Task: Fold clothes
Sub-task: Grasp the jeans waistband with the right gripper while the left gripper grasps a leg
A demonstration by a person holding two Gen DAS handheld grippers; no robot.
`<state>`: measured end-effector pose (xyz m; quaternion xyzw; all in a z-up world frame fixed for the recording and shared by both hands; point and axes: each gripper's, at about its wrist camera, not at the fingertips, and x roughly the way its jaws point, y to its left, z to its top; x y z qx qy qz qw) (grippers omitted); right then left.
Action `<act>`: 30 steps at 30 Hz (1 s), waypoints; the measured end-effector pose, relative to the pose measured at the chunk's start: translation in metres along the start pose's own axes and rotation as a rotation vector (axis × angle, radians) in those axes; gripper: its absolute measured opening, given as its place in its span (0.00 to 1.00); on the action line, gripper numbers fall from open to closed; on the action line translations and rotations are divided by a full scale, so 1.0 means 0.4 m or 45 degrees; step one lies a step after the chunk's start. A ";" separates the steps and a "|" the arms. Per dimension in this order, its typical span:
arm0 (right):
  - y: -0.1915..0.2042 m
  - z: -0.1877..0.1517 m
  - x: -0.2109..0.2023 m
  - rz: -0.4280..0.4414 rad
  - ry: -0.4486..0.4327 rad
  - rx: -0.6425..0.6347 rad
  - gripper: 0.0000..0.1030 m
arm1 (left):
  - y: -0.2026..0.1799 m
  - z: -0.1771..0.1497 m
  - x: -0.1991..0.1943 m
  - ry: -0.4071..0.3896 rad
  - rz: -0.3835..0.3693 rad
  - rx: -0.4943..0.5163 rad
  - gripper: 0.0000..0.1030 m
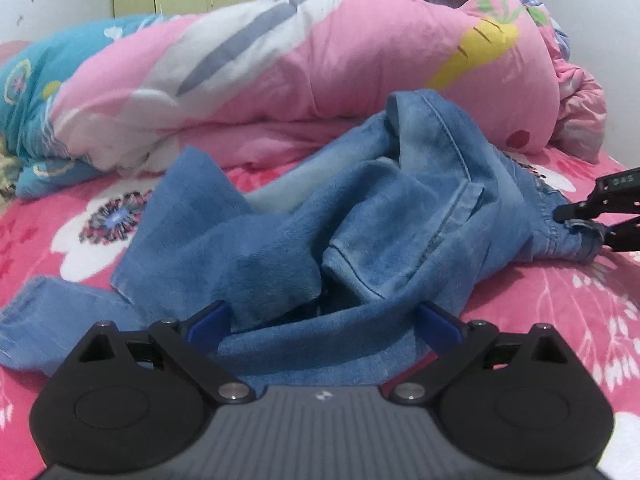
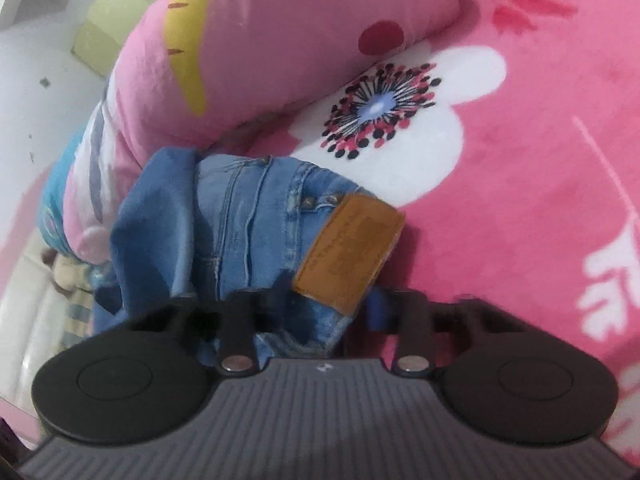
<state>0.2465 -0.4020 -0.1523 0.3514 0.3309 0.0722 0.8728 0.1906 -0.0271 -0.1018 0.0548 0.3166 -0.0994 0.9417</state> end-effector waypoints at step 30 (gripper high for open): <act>0.412 -0.636 -0.322 0.293 -0.014 -1.445 0.12 | -0.211 0.002 -0.140 0.123 -0.215 0.219 0.89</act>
